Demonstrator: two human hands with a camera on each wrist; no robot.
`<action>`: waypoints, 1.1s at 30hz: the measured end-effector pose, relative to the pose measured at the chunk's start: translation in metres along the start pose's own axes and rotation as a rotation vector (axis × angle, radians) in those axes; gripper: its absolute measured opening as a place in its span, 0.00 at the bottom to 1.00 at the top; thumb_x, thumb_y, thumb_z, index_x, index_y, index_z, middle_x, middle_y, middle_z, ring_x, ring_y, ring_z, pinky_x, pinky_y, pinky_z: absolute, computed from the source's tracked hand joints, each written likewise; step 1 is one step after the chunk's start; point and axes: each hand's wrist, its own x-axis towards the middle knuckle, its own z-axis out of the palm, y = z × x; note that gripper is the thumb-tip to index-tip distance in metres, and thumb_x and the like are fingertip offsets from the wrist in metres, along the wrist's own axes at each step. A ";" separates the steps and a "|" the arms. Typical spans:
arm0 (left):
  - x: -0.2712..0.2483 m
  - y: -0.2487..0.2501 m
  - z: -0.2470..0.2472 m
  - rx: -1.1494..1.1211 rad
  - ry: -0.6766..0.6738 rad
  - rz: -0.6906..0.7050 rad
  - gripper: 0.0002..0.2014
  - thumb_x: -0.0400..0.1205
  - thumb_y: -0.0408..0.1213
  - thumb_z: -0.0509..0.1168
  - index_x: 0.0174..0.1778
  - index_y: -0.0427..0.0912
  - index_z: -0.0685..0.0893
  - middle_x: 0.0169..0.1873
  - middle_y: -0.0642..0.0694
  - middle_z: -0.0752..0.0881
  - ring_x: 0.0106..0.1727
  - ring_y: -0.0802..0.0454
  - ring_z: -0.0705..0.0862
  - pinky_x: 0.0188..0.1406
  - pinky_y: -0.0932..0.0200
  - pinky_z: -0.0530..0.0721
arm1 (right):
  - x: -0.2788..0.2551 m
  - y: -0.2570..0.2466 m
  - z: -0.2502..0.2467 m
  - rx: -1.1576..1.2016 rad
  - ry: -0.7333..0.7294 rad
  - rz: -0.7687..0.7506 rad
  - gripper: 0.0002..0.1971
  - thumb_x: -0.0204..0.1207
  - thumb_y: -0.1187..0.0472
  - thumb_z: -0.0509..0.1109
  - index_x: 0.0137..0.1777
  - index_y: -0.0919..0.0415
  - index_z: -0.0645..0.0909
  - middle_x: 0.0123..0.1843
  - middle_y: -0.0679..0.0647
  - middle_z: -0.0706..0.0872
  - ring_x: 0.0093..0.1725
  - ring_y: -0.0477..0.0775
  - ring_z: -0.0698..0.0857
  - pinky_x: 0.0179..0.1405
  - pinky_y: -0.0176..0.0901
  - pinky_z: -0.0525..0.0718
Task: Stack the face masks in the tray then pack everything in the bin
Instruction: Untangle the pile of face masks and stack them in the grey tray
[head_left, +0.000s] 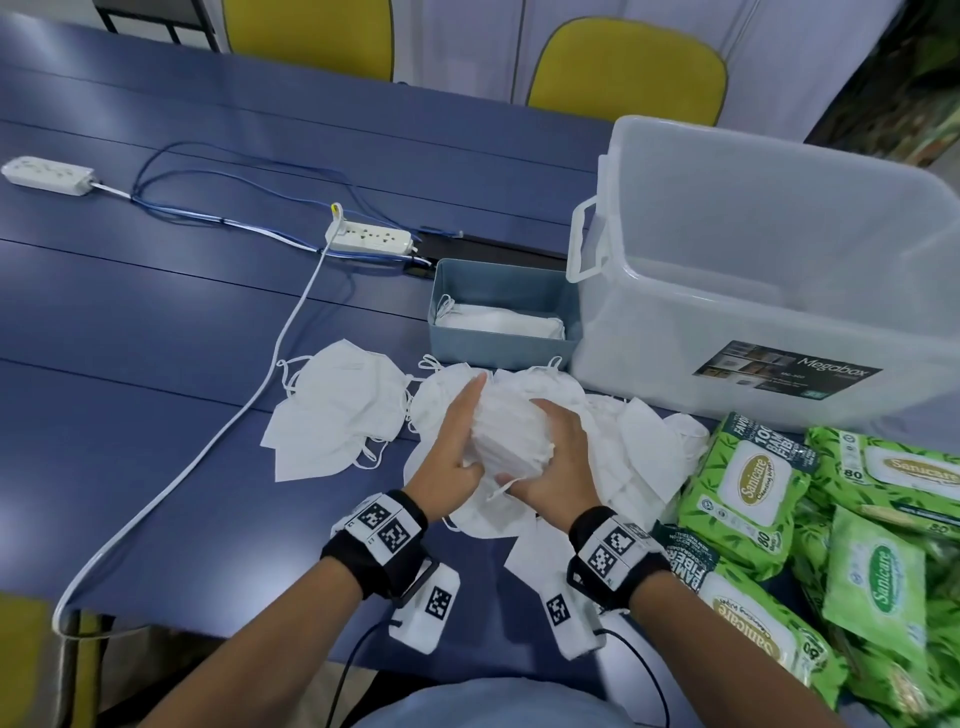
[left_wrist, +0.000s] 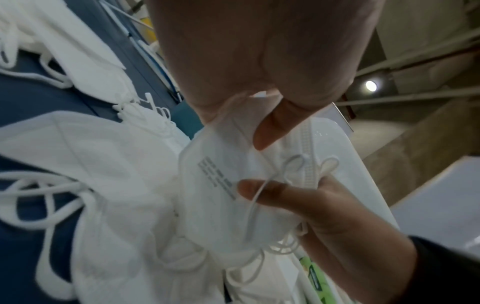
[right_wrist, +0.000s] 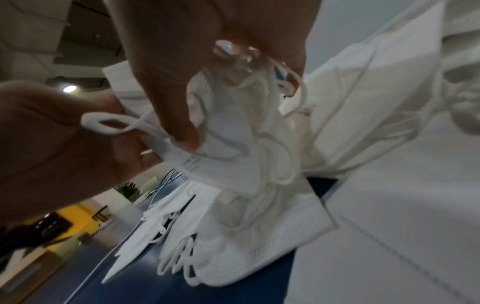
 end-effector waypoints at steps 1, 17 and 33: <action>0.000 0.001 0.000 -0.021 -0.017 0.004 0.48 0.67 0.18 0.55 0.80 0.55 0.48 0.81 0.56 0.54 0.82 0.62 0.51 0.83 0.57 0.50 | -0.003 -0.005 -0.004 0.004 0.000 -0.034 0.40 0.53 0.60 0.84 0.67 0.51 0.72 0.62 0.45 0.72 0.62 0.47 0.72 0.60 0.32 0.73; 0.004 -0.020 0.000 0.141 -0.007 -0.032 0.44 0.75 0.29 0.64 0.81 0.50 0.44 0.82 0.51 0.52 0.84 0.53 0.50 0.83 0.57 0.50 | 0.002 -0.025 -0.011 -0.195 -0.102 -0.006 0.51 0.54 0.53 0.85 0.77 0.51 0.62 0.67 0.48 0.71 0.67 0.51 0.67 0.68 0.45 0.67; 0.002 -0.015 -0.004 0.411 0.020 0.164 0.43 0.72 0.28 0.59 0.83 0.52 0.50 0.83 0.45 0.51 0.84 0.52 0.48 0.82 0.51 0.55 | 0.004 -0.037 0.002 -0.244 -0.125 -0.132 0.40 0.63 0.50 0.77 0.74 0.49 0.64 0.66 0.47 0.77 0.64 0.54 0.77 0.67 0.56 0.72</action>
